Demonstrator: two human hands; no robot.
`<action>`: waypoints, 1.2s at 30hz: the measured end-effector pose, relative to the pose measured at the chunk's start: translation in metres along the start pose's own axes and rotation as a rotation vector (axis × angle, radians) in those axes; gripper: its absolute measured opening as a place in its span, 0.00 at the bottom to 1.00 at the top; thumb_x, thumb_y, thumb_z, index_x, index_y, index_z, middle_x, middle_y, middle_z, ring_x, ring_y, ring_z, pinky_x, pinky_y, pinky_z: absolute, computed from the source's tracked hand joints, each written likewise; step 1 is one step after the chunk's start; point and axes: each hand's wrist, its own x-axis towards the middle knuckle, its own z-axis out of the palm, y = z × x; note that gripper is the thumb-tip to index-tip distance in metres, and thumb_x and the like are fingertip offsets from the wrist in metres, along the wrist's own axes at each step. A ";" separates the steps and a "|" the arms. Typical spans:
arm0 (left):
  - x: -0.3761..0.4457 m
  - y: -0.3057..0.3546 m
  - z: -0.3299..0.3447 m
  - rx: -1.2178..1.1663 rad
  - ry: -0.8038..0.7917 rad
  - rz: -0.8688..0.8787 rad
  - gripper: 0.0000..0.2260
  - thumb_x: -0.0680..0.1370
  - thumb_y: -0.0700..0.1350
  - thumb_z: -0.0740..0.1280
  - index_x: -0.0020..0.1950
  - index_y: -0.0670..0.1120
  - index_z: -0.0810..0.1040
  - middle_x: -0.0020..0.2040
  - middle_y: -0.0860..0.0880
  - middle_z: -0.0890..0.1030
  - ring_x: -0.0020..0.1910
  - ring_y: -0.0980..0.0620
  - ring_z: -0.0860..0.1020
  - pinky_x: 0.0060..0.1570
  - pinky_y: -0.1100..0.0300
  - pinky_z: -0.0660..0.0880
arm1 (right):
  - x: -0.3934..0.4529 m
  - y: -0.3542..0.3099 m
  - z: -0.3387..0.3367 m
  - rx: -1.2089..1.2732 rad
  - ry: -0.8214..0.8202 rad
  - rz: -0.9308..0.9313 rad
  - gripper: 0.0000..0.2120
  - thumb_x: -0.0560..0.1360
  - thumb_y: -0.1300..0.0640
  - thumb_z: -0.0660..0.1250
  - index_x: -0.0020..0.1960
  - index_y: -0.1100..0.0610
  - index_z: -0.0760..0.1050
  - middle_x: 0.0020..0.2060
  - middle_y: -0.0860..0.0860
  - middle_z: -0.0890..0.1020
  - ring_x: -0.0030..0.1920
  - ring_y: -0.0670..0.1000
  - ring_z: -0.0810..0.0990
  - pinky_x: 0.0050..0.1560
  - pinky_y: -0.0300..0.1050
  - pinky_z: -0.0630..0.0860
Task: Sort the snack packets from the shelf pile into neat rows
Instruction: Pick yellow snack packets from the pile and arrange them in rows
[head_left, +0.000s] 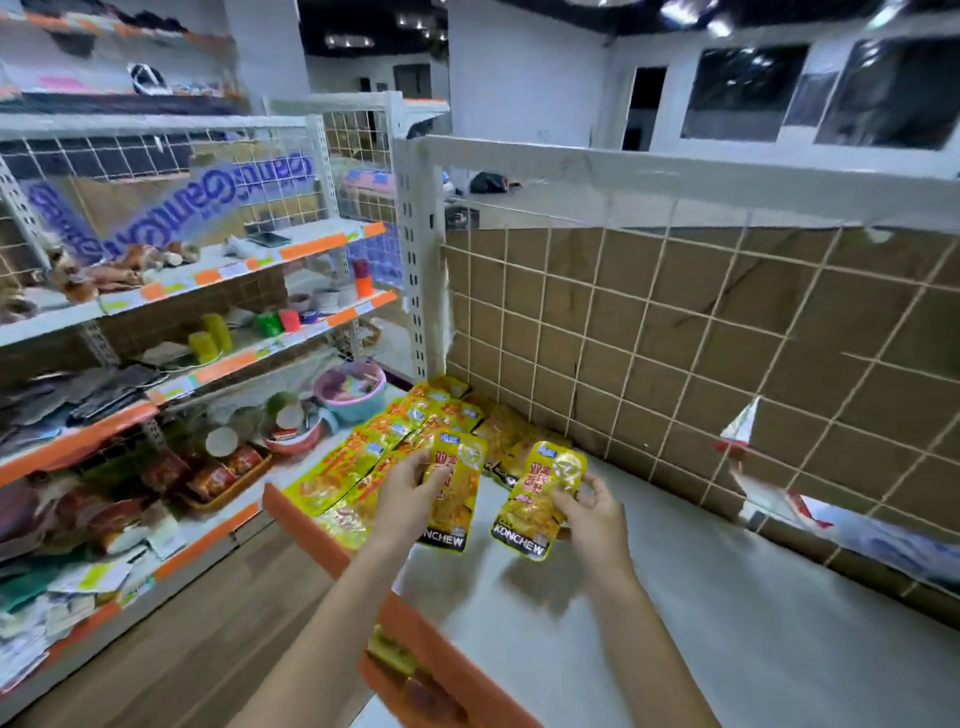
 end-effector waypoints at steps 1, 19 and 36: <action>0.014 0.001 0.007 0.039 -0.016 0.026 0.16 0.78 0.36 0.64 0.65 0.34 0.71 0.61 0.42 0.76 0.56 0.51 0.74 0.46 0.69 0.70 | 0.009 0.001 0.003 -0.020 0.030 -0.001 0.12 0.75 0.70 0.65 0.51 0.56 0.70 0.36 0.50 0.80 0.28 0.41 0.79 0.32 0.40 0.78; 0.105 -0.016 0.041 0.725 -0.433 0.441 0.28 0.75 0.36 0.61 0.73 0.36 0.56 0.69 0.37 0.59 0.68 0.42 0.61 0.64 0.61 0.57 | 0.031 0.008 0.076 -0.918 0.385 0.021 0.23 0.79 0.52 0.60 0.73 0.53 0.62 0.63 0.54 0.72 0.62 0.56 0.73 0.56 0.41 0.63; 0.101 -0.025 0.048 0.777 -0.578 0.597 0.24 0.79 0.38 0.58 0.72 0.33 0.54 0.72 0.34 0.55 0.72 0.36 0.55 0.71 0.51 0.55 | 0.026 0.053 0.098 -1.394 0.582 -0.256 0.19 0.73 0.47 0.58 0.62 0.51 0.73 0.53 0.55 0.76 0.45 0.56 0.78 0.38 0.48 0.79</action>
